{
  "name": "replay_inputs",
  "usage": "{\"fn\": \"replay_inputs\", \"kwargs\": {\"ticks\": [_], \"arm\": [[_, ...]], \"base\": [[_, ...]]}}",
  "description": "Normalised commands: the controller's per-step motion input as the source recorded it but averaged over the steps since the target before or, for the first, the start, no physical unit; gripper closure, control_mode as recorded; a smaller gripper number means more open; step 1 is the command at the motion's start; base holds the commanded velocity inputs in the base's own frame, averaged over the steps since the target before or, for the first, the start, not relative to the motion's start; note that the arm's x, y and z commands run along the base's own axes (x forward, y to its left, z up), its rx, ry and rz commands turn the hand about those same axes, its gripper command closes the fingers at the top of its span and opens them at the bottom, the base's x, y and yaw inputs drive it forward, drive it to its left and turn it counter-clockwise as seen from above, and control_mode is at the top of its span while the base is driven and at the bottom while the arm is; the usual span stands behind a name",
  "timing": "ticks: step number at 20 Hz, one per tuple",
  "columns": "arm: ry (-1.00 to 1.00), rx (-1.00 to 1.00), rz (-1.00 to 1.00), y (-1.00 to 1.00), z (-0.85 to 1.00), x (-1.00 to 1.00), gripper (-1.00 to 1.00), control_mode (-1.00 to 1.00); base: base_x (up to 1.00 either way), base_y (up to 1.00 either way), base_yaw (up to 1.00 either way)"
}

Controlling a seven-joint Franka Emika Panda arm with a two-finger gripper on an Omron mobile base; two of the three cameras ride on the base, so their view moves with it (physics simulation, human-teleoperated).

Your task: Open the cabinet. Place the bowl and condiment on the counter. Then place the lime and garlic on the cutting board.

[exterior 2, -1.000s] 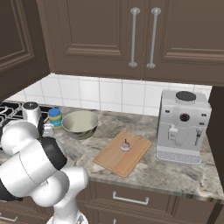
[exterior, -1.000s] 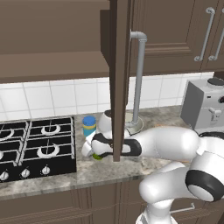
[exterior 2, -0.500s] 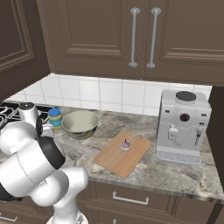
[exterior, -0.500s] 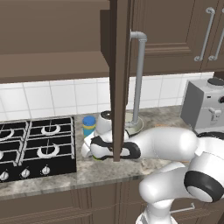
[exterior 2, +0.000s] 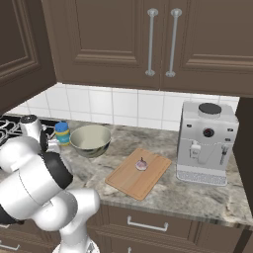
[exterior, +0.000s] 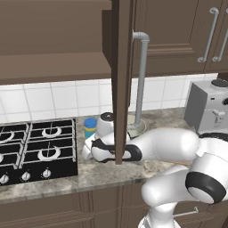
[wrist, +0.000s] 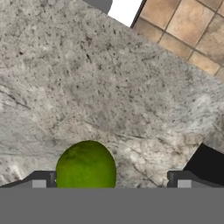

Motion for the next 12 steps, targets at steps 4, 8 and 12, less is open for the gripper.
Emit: {"fn": "replay_inputs", "kwargs": {"ticks": [4, 8, 12], "arm": [[0.00, 0.00, -0.01, -0.14, 0.00, 0.09, -1.00, -1.00], [-0.01, 0.00, 0.00, -0.13, 0.00, 0.03, -1.00, -1.00], [-0.01, 0.00, 0.00, 0.00, 0.00, 0.03, -1.00, -1.00]], "base": [[0.00, 0.00, 0.00], [0.00, 0.00, 0.00], [0.00, 0.00, 0.00]]}}
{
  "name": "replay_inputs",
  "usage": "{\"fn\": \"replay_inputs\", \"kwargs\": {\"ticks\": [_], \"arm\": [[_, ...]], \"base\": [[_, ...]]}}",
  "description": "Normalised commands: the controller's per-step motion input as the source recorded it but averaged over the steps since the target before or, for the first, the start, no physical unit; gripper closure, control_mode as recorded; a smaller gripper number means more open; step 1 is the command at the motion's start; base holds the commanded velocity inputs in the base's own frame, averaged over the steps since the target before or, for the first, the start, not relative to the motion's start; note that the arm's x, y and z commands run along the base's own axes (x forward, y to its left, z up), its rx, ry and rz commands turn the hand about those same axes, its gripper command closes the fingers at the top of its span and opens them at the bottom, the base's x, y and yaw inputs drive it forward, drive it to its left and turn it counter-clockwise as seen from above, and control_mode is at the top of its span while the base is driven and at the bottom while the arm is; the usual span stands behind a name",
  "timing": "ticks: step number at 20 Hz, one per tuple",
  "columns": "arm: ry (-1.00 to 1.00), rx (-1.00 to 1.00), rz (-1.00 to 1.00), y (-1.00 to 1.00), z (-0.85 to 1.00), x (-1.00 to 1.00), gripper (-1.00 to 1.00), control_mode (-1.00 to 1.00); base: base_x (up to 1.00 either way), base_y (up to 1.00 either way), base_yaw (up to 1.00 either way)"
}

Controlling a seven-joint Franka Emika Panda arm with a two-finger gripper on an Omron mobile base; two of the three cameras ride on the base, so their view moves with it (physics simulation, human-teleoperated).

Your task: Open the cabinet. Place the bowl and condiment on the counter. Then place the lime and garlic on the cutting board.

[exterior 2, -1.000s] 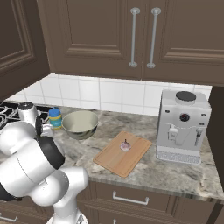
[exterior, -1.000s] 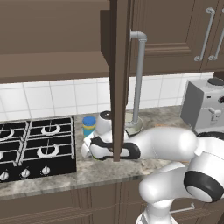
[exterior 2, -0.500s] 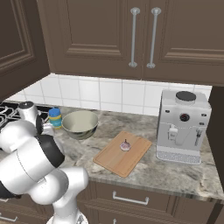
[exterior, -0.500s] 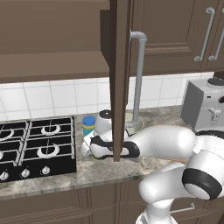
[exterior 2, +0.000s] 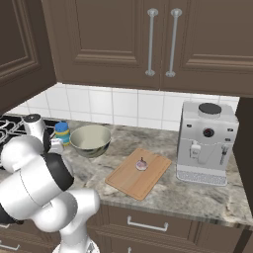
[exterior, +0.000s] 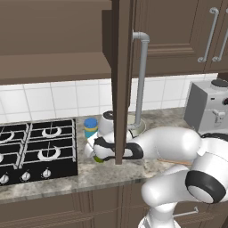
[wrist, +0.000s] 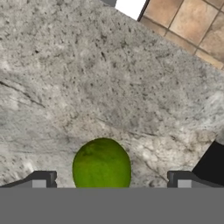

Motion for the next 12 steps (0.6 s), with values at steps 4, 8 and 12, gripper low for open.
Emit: {"fn": "replay_inputs", "kwargs": {"ticks": [4, 8, 12], "arm": [[0.00, -0.01, 0.00, 0.02, -0.07, 0.01, -1.00, -1.00], [0.00, 0.00, 0.00, 0.00, -0.09, 0.13, -1.00, -1.00], [0.00, 0.00, 0.00, 0.00, -0.08, 0.09, -1.00, -1.00]], "base": [[0.00, 0.00, 0.00], [0.00, 0.00, 0.00], [0.00, 0.00, 0.00]]}}
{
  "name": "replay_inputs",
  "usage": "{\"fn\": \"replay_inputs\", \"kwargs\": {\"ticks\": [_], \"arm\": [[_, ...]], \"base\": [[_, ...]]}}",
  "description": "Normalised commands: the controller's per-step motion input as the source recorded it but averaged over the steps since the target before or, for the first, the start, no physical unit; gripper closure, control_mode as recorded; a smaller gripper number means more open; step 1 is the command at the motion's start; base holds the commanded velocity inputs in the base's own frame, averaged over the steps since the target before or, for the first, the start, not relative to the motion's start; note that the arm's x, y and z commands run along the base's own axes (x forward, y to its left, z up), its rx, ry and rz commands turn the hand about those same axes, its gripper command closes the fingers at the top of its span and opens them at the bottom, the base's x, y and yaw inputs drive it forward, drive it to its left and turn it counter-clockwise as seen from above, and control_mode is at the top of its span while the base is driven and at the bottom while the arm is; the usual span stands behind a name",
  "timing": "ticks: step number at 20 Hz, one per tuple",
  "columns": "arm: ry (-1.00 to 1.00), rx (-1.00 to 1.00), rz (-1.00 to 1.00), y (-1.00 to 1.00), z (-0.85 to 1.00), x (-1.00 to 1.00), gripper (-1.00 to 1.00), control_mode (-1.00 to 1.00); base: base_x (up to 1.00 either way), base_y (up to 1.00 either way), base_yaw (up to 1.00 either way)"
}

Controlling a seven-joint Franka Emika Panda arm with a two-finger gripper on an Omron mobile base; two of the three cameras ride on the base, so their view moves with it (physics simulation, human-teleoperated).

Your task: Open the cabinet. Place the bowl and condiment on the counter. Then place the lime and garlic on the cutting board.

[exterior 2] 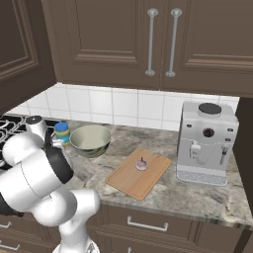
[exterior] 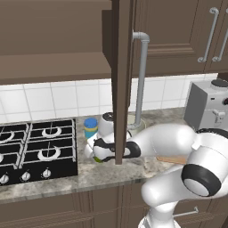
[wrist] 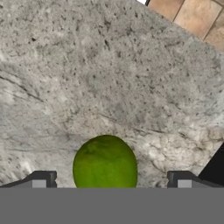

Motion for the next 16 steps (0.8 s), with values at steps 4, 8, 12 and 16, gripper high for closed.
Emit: {"fn": "replay_inputs", "kwargs": {"ticks": [4, 8, 12, 16], "arm": [[0.00, -0.02, 0.00, 0.00, -0.14, 0.02, -1.00, -1.00], [0.00, -0.03, 0.00, 0.00, -0.17, 0.01, -1.00, -1.00], [0.00, -0.03, 0.00, 0.00, -0.19, 0.04, -1.00, -1.00], [0.00, -0.01, 0.00, 0.00, -0.13, 0.08, -1.00, -1.00]], "base": [[0.00, 0.00, 0.00], [0.00, 0.00, 0.00], [0.00, 0.00, 0.00], [0.00, 0.00, 0.00]]}}
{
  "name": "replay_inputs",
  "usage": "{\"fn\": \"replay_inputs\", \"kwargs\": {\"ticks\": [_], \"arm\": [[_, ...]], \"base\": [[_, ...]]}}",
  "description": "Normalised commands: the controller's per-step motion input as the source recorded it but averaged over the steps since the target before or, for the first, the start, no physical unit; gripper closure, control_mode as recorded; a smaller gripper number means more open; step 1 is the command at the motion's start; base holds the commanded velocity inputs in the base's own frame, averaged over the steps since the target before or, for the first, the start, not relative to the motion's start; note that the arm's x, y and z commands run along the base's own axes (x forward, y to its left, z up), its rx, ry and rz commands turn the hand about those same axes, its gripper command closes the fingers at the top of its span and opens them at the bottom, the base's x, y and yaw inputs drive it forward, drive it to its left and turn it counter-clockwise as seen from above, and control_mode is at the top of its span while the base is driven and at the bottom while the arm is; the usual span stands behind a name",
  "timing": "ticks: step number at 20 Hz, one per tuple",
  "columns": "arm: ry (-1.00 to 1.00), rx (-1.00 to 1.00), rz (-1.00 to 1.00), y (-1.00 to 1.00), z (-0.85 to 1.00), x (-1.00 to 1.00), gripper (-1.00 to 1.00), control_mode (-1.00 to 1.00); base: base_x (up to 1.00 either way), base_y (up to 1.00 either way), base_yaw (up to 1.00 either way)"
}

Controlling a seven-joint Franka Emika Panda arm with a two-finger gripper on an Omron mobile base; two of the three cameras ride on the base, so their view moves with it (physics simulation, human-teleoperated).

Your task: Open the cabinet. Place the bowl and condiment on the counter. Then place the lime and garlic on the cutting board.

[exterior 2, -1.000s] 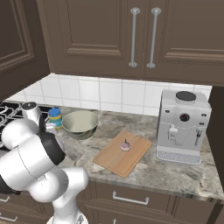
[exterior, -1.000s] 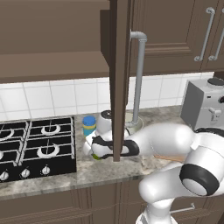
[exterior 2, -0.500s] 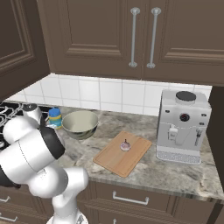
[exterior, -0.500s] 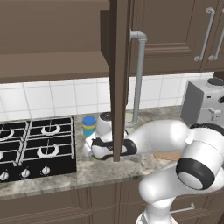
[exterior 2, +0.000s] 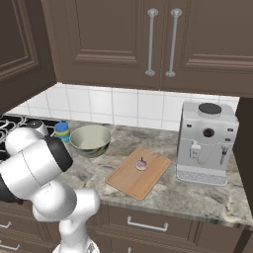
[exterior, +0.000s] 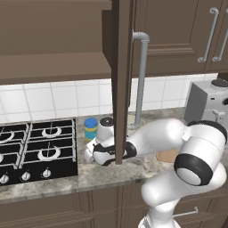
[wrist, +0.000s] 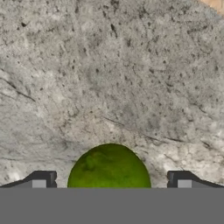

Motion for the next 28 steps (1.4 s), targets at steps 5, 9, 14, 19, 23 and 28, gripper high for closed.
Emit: {"fn": "replay_inputs", "kwargs": {"ticks": [5, 9, 14, 19, 23, 28], "arm": [[0.00, 0.00, 0.00, 0.00, -0.05, 0.18, -1.00, -1.00], [0.00, -0.01, 0.00, 0.00, -0.03, 0.19, -1.00, -1.00], [0.00, -0.06, 0.00, 0.16, -0.02, 0.05, 1.00, -1.00], [0.01, -0.07, 0.00, 0.00, -0.22, 0.00, 1.00, -1.00], [0.01, -0.05, 0.00, -0.06, -0.24, -0.10, 1.00, -1.00], [-0.01, 0.00, 0.00, -0.46, 0.04, -0.25, 1.00, -1.00]], "base": [[0.00, 0.00, 0.00], [0.00, 0.00, 0.00], [0.00, 0.00, 0.00], [0.00, 0.00, 0.00], [0.00, 0.00, 0.00], [0.00, 0.00, 0.00]]}}
